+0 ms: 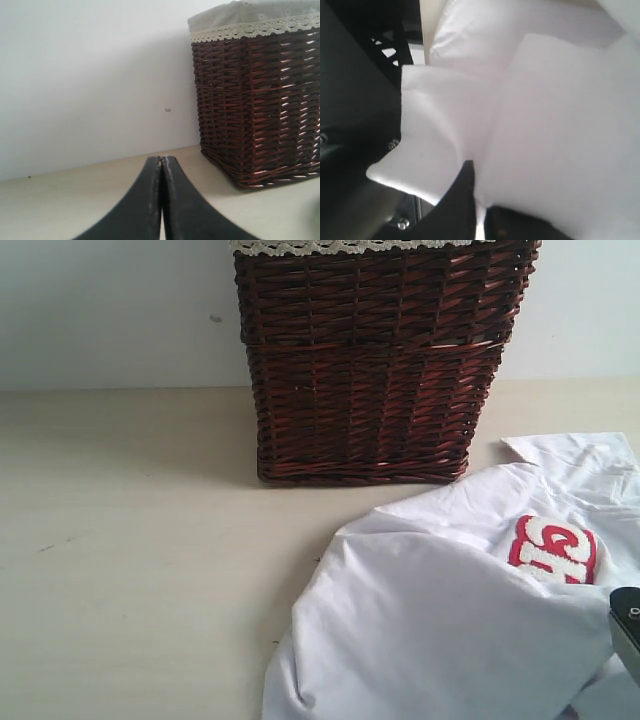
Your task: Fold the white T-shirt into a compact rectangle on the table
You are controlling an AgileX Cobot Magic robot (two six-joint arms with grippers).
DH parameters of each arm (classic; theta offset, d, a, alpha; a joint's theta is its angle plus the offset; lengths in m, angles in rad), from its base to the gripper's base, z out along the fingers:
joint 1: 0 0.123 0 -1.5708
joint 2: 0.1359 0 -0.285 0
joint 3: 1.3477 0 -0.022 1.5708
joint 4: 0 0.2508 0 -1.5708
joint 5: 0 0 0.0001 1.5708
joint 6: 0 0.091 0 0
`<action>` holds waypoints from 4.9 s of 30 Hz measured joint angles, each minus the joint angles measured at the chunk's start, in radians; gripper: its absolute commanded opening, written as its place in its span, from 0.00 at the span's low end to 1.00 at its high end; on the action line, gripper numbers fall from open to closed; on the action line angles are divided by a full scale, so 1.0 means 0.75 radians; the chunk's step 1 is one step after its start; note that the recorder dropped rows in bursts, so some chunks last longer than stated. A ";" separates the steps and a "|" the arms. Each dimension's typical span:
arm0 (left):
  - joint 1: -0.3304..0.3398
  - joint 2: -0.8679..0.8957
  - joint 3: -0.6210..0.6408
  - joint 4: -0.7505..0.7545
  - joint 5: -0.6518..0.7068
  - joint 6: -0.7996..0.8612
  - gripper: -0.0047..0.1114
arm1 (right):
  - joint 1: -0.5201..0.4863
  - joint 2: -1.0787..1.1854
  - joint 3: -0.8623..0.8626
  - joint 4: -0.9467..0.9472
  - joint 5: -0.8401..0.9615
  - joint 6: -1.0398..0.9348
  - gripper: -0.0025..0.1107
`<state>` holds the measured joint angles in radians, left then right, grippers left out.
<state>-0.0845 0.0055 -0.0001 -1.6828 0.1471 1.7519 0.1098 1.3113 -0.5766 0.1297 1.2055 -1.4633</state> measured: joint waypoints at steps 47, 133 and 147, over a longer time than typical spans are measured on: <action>0.000 0.000 0.000 0.000 0.000 0.000 0.04 | -0.003 -0.650 0.003 0.794 -0.715 0.600 0.08; 0.000 0.000 0.000 0.000 0.000 0.000 0.04 | -0.624 0.314 -0.180 0.556 -1.423 0.758 0.02; 0.000 0.000 0.000 0.000 0.000 0.000 0.04 | -0.624 -1.109 0.267 1.144 -1.356 0.605 0.02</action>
<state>-0.0845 0.0055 -0.0001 -1.6828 0.1471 1.7519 -0.3581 0.4797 -0.3760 0.9875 0.1883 -1.0097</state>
